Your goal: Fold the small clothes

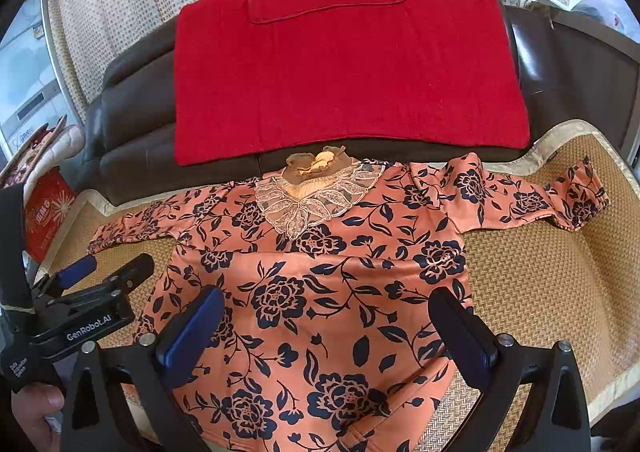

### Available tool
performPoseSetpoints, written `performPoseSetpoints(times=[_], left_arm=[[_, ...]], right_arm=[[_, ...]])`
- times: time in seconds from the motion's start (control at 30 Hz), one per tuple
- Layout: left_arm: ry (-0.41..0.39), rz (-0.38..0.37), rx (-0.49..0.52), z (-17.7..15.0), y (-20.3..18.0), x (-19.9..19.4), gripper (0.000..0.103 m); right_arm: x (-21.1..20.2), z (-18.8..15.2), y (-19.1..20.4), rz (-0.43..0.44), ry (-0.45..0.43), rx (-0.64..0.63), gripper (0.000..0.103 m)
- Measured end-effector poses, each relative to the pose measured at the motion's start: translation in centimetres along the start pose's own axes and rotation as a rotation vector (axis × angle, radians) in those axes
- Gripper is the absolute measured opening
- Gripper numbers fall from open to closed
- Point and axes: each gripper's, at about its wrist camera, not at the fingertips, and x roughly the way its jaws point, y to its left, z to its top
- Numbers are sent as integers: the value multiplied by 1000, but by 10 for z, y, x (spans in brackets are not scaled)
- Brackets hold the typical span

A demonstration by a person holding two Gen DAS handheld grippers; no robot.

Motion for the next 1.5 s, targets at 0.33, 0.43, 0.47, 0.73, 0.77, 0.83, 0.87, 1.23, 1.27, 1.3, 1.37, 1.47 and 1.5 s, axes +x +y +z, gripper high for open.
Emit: performPoseSetpoints(times=[0.33,0.43,0.47,0.73,0.77,0.83,0.87,1.23,1.27,1.3,1.37,1.47,1.5], left_arm=[[1,-1,2,0,0,0,103],[2,1,3,0,-1,1,103],[2,1,3,0,-1,1,103],[3,5,2,0,-1,3,103],[4,6,3,-1,-1,4,103],[5,7,5,-1,-1,5,103],[8,6,5,-1,-1,6,103],[221,81,-120,-40,67,94,103],[233,97,-127,-43,73,100,103],[238,106,-132,-45,77,103,103],[245,128,-142,-48,86,108,103],[246,162,-150,-49,98,112,103],[246,169,-151,-49,100,113,103]], right_arm=[[0,-1,-2,62,26,14,103],[0,-1,-2,79,32,15,103],[0,-1,-2,80,33,14,103],[5,4,0,69,33,9,103],[5,5,0,69,32,9,103],[7,5,1,69,33,7,103],[8,5,1,72,34,7,103],[58,-32,-193,265,12,593,97],[61,-32,-223,236,-18,654,95],[62,-30,-253,183,-52,702,91],[67,-13,-312,-43,-96,712,84],[88,33,-359,-368,-73,505,83],[98,45,-365,-432,-46,448,83]])
